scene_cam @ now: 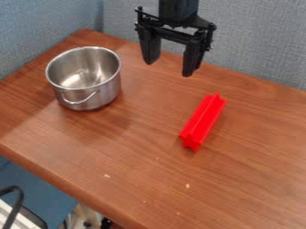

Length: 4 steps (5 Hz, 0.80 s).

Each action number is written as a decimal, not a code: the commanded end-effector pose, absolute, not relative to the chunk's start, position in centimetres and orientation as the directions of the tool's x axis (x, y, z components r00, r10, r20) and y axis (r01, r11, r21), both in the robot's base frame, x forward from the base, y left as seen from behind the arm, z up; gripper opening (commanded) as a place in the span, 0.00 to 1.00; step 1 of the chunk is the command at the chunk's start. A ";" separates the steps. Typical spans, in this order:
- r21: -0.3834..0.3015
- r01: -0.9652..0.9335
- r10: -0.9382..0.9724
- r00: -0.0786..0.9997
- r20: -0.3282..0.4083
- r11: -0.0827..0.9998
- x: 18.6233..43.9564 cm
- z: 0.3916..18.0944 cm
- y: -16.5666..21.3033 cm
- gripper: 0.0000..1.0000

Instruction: Put the red object in the metal pot

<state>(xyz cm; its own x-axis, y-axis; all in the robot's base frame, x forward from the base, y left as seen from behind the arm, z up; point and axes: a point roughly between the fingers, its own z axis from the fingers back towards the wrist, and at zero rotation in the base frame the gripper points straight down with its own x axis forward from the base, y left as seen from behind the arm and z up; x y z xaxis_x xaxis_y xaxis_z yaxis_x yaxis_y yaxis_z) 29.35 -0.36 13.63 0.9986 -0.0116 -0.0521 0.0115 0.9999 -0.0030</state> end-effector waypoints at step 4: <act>-0.010 0.043 -0.043 0.996 -0.075 0.999 29.8 10.8 -1.6 1.00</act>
<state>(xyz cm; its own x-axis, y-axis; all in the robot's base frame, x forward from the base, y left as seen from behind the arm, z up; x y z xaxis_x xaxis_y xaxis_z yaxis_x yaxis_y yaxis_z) 29.57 -1.53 9.99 0.9935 -0.0428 -0.1057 0.0419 0.9991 -0.0099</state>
